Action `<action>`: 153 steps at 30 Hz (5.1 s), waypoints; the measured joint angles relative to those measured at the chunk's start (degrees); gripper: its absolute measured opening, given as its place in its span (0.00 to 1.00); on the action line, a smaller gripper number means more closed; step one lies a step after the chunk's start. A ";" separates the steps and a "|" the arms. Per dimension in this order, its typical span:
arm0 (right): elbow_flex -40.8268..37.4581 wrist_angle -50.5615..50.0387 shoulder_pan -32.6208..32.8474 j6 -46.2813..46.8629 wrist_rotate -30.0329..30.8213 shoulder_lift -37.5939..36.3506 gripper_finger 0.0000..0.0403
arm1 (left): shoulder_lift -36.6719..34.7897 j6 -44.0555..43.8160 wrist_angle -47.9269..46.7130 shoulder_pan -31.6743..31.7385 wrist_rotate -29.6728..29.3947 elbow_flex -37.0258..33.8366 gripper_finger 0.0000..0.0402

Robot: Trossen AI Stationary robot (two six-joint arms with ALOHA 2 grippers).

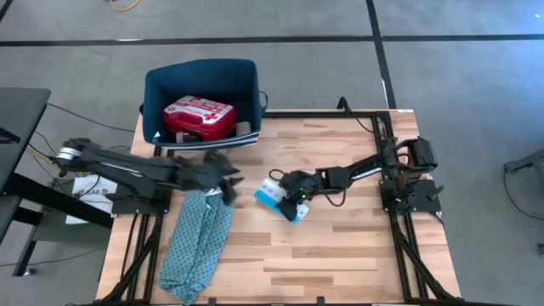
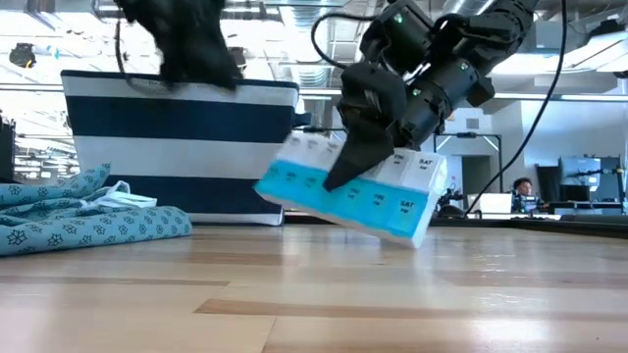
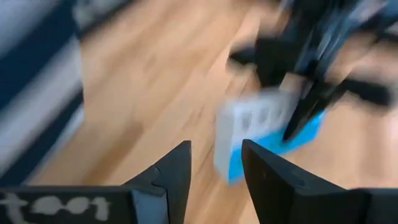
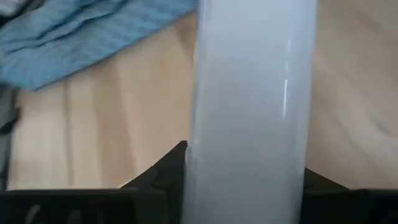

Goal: Pick & place medical supplies in basket/bin
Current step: Put the blue and white pill organizer into the blue bin, then return to Home Position

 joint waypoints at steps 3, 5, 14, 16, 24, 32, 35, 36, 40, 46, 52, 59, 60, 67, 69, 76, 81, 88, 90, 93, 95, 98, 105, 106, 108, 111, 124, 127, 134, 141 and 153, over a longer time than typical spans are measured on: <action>2.73 0.87 0.45 -3.06 -2.70 -0.39 0.33 | -9.99 3.79 -0.14 -0.81 0.29 0.00 0.32; 5.82 1.82 0.41 -5.55 -2.90 -1.12 0.33 | -15.93 6.18 0.92 -1.35 0.43 0.00 0.32; 22.54 -2.80 -2.67 -26.88 0.80 -8.31 0.34 | -34.96 18.73 1.13 -1.76 -0.40 -0.01 0.32; 27.15 -4.21 -4.62 -31.55 3.63 -9.02 0.34 | -37.17 19.54 1.29 -1.76 -1.40 0.00 0.32; 44.47 1.97 -14.38 -41.65 9.48 -2.50 0.35 | -39.48 22.58 0.76 -1.76 -6.59 -0.02 0.32; 60.32 4.93 -21.08 -38.50 9.25 17.54 0.35 | -36.22 23.93 0.73 -1.76 -6.79 -0.02 0.32; 68.03 1.73 -21.50 -38.10 9.62 25.06 0.35 | -35.50 23.93 0.73 -1.76 -6.97 -0.02 0.32; 70.74 -0.18 -21.44 -37.75 9.66 27.29 0.35 | -35.34 23.89 0.74 -1.76 -7.03 -0.02 0.32; 82.30 -9.57 -20.68 -39.47 13.11 35.20 0.35 | -34.87 23.65 0.75 -1.76 -7.10 -0.02 0.32; 82.38 -11.00 -19.92 -41.74 18.57 37.78 0.37 | -34.87 22.94 0.62 -1.76 -7.11 -0.02 0.32; 82.25 -13.70 -20.01 -42.45 18.69 38.43 0.43 | -34.87 20.25 -0.57 -1.77 -7.19 -0.02 0.32; 82.10 -14.12 -19.77 -44.66 18.17 38.24 0.52 | -34.89 18.44 -0.58 -1.78 -7.18 -0.03 0.32; 82.10 -14.19 -19.68 -44.68 18.18 38.19 0.53 | -34.89 18.36 -0.58 -1.78 -7.18 -0.04 0.32; 84.01 -13.69 -18.64 -48.19 18.37 37.68 0.58 | -34.89 16.92 -0.58 -1.78 -7.17 -0.04 0.32; 83.80 -14.09 -18.06 -48.38 18.55 36.50 0.58 | -34.87 16.92 -0.69 -1.78 -7.17 -0.04 0.32; 83.93 -18.75 -15.53 -50.83 18.68 31.09 0.58 | -34.89 16.94 -1.33 -1.78 -7.17 -0.04 0.32; 83.89 -27.60 -13.07 -53.38 22.50 24.23 0.58 | -35.13 18.28 -1.34 -1.78 -7.15 -0.04 0.32; 83.91 -51.21 -7.64 -51.27 26.45 11.85 0.58 | -38.56 23.22 -1.25 -1.78 -7.04 -0.04 0.32; 83.92 -57.74 -5.85 -48.95 27.35 8.23 0.58 | -40.24 24.61 -1.38 -1.78 -6.99 -0.04 0.32; 83.99 -67.93 -3.51 -44.12 27.58 3.02 0.58 | -43.27 27.12 -1.63 -1.78 -6.99 -0.04 0.32; 83.96 -75.65 -2.03 -40.55 27.61 -0.05 0.58 | -45.48 28.86 -3.01 -1.78 -6.97 -0.04 0.32; 81.84 -82.87 0.26 -35.22 30.35 -4.53 0.58 | -48.47 31.25 -6.46 -1.78 -6.97 -0.10 0.32; 63.59 -91.33 9.66 -20.79 52.24 -18.17 0.58 | -53.76 36.04 -2.45 -1.77 -4.34 -8.88 0.32; 59.38 -91.67 11.20 -18.35 54.83 -20.59 0.58 | -54.14 36.52 -0.38 -1.76 -4.24 -10.76 0.32; 50.14 -91.57 14.24 -13.99 57.91 -25.94 0.58 | -54.55 36.81 5.05 -1.76 -3.33 -14.60 0.32; 36.13 -88.78 17.70 -9.12 57.43 -34.45 0.58 | -54.54 37.07 13.27 -1.76 0.47 -19.83 0.32; -11.88 -35.15 21.18 -27.70 42.54 -65.85 0.58 | -54.52 36.39 29.50 -1.76 3.50 -30.84 0.32; -18.87 -25.07 20.61 -33.22 38.06 -70.45 0.58 | -54.52 35.03 31.53 -1.76 6.50 -32.80 0.32; -29.24 -16.14 18.20 -38.23 37.58 -81.41 0.58 | -54.54 34.71 33.96 -1.72 -0.98 -35.23 0.32; -35.34 -16.03 16.17 -38.51 34.65 -94.47 0.58 | -54.54 36.18 32.99 -1.78 9.99 -35.26 0.32; -41.70 -17.49 15.53 -40.35 34.69 -101.74 0.58 | -59.13 37.17 30.08 -1.80 17.05 -33.68 0.32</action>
